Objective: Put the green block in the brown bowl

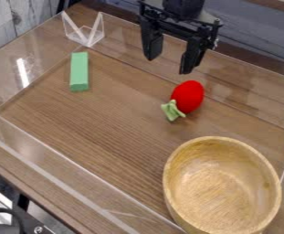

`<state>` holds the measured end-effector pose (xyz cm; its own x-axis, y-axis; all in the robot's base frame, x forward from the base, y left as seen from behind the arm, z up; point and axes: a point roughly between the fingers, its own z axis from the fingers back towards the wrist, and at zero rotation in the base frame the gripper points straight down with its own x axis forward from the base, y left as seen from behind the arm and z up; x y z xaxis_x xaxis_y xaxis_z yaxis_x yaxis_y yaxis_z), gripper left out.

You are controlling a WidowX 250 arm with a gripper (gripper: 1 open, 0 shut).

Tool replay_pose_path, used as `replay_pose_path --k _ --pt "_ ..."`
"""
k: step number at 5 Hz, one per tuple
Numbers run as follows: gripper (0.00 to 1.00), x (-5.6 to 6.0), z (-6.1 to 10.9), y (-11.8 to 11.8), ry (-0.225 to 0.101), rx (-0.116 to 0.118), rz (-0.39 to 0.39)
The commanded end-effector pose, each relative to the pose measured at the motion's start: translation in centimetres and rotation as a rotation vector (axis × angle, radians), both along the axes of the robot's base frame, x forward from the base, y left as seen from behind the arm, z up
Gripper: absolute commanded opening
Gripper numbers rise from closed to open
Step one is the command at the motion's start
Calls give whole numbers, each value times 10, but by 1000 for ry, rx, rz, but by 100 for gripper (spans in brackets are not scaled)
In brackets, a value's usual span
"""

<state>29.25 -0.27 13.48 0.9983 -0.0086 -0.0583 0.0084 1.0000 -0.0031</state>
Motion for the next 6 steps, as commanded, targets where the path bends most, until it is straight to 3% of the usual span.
replay_pose_path --k 1,3,4,5,6 --pt "100 -5 -11 17 23 0 17" --pt "100 2 -29 98 -32 22 263" --pt "100 3 -29 126 -66 30 393" --pt "100 6 -34 138 -74 38 488" --pt "100 0 -47 161 -81 41 524"
